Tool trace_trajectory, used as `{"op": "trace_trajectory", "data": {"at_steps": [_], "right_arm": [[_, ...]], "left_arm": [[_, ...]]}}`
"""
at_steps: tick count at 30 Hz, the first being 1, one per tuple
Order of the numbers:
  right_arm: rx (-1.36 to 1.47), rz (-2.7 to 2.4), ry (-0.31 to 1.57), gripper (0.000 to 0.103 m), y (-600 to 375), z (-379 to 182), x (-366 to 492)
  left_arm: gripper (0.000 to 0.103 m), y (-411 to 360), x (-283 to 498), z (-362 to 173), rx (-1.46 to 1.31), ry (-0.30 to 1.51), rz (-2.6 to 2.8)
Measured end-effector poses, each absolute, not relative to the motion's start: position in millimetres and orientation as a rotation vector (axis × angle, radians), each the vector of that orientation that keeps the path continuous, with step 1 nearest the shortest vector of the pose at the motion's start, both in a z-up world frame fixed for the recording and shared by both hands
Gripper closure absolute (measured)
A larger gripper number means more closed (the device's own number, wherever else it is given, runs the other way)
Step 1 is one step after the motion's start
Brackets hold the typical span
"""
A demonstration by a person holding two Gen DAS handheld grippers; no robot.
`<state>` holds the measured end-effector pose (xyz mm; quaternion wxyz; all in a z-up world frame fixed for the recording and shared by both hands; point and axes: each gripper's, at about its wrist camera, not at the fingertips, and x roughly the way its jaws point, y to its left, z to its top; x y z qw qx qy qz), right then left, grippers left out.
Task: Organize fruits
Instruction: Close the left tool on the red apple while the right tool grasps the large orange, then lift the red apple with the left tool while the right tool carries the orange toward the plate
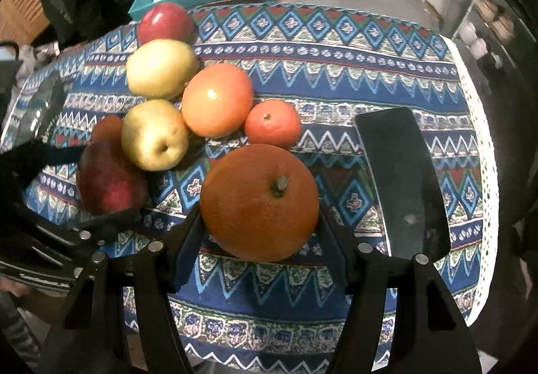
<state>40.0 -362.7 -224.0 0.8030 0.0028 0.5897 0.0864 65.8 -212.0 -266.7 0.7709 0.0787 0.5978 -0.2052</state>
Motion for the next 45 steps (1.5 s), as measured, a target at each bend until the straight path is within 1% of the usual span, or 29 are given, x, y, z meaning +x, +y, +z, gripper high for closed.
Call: {"op": "trace_trajectory", "data": {"at_steps": [2,3,4,6,19,27,32,45], "right_arm": [[0.014,0.175,1.259,0.038,-361,-223,41],[0.015,0.171,1.258,0.038,-363,-222,41],[0.016,0.169,1.257,0.038,-362,-222,41],[0.016,0.167,1.255,0.038,-362,-222,42],[-0.004,0.142,1.202,0.038,-357,-207,43],[-0.013,0.135,1.13,0.038,-351,-186,40],[0.0,0.137,1.066,0.038,-348,-163,37],[0.022,0.16,0.908,0.038,-337,-101,24]], "left_arm": [[0.014,-212,65,-269,0.173,1.317,-0.442],[0.018,-211,66,-270,0.168,1.324,-0.445],[0.026,-211,65,-271,0.167,1.329,-0.447],[0.029,-211,66,-273,0.164,1.347,-0.45],[0.03,-200,55,-259,0.16,1.316,-0.439],[0.03,-188,49,-222,0.149,1.223,-0.42],[0.03,-179,45,-192,0.123,1.158,-0.417],[0.03,-166,38,-133,0.082,1.019,-0.405]]}}
